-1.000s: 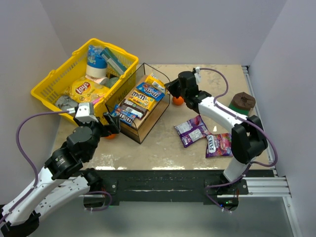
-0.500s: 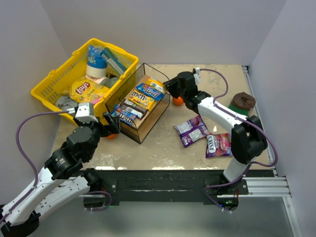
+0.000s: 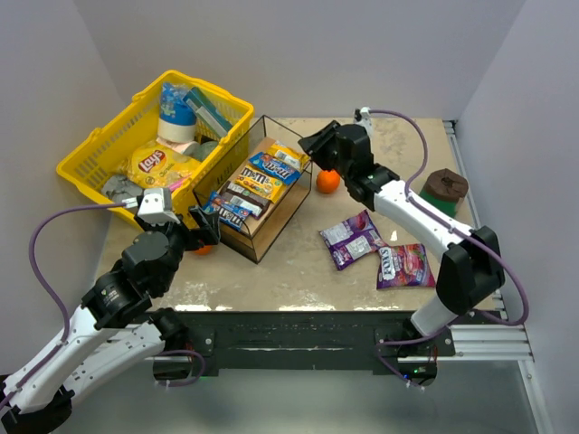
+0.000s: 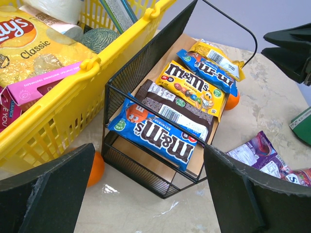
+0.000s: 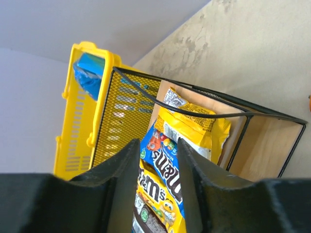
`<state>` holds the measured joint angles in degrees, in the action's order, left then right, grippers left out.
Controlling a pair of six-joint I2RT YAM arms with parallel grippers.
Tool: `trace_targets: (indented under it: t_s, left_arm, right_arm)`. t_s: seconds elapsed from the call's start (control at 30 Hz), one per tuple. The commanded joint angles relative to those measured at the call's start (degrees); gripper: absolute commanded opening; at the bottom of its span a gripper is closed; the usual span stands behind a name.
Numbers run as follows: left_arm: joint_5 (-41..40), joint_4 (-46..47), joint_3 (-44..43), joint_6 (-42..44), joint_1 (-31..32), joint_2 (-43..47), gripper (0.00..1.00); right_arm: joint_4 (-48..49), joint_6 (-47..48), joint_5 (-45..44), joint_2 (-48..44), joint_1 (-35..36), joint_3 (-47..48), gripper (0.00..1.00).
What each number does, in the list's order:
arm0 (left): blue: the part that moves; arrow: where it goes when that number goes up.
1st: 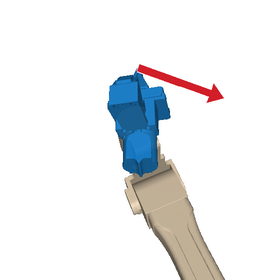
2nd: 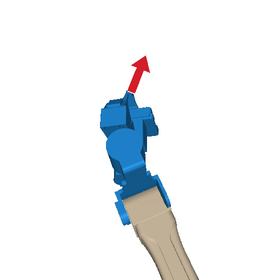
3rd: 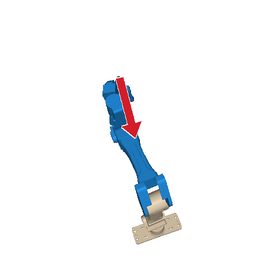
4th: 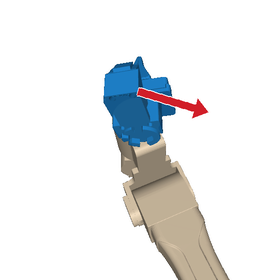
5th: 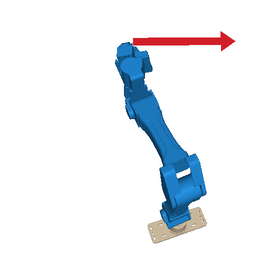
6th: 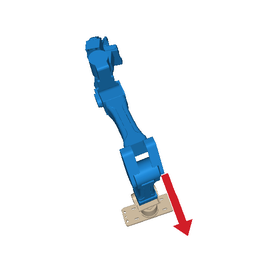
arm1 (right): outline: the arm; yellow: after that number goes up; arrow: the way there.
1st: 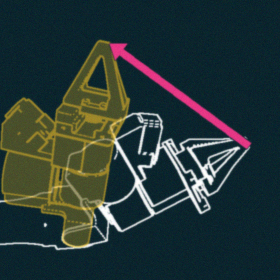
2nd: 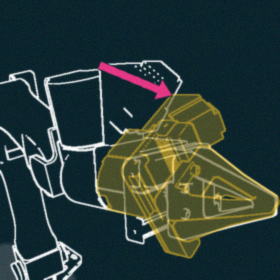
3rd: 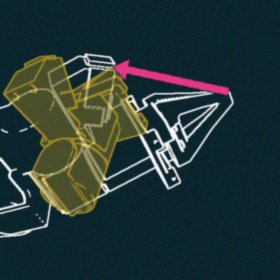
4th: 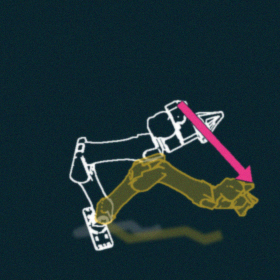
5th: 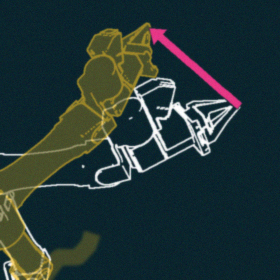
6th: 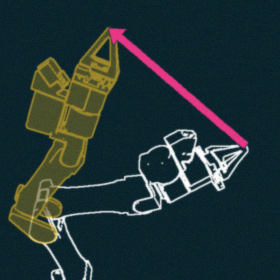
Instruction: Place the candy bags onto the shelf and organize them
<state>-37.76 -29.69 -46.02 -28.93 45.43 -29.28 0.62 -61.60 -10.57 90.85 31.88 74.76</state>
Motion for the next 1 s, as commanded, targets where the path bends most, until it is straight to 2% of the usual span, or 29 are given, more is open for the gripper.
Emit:
trace_targets:
  t_s: [0.0,0.03,0.13,0.23,0.53,0.9,0.97]
  left_arm:
    - [-1.00,1.13,0.23,-0.08,0.19,0.27,1.00]
    - [-1.09,1.04,0.23,-0.08,0.10,0.27,0.99]
    - [-1.35,0.69,0.32,-0.25,0.18,0.36,0.99]
    - [-1.62,0.51,0.32,-0.25,0.18,0.63,0.99]
    - [-1.62,0.51,0.32,-0.25,0.10,0.63,1.00]
    - [-1.71,0.43,0.49,-0.34,0.19,0.71,1.00]
    - [-1.71,0.43,0.49,-0.43,0.10,0.71,1.00]
  right_arm:
    - [0.53,8.15,6.69,5.38,0.29,7.30,0.33]
    - [0.43,8.60,7.83,7.65,0.38,8.37,0.27]
    - [-0.45,9.92,8.72,10.48,0.29,11.72,0.18]
    - [-1.77,10.63,9.07,12.77,0.38,12.86,0.14]
    - [-2.03,10.36,10.30,16.55,0.29,11.28,0.09]
    - [-2.73,12.55,8.55,12.96,0.29,15.49,0.09]
    - [-5.44,13.52,7.59,12.42,0.29,17.51,0.06]
